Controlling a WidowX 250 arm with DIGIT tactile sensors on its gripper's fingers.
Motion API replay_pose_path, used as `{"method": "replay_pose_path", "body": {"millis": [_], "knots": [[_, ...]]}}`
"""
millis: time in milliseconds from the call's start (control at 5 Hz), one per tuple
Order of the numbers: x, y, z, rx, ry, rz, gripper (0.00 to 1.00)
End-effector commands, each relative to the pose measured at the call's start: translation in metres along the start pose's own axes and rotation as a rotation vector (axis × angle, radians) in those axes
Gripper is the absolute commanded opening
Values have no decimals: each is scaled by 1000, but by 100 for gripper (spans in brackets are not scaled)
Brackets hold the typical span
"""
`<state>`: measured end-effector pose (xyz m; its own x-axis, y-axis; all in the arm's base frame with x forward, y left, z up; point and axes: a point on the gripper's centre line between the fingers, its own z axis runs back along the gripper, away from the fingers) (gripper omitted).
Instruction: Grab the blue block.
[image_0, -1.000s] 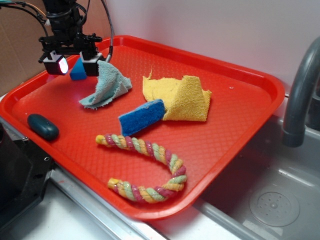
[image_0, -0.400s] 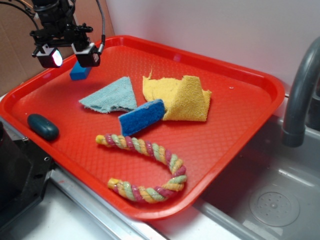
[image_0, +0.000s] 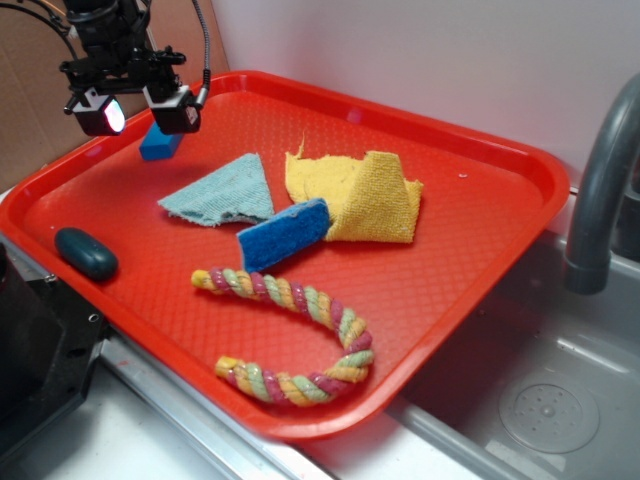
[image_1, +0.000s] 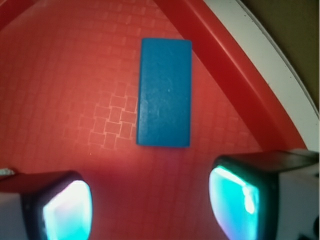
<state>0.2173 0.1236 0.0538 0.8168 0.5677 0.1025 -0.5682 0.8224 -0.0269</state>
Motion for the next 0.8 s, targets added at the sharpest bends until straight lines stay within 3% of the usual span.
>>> {"method": "replay_pose_path", "body": {"millis": [0,200,600], "knots": [[50,23,-12,-30,-11,95,100],[52,22,-27,-26,22,97,100],[29,4,-41,-4,56,78,100]]}}
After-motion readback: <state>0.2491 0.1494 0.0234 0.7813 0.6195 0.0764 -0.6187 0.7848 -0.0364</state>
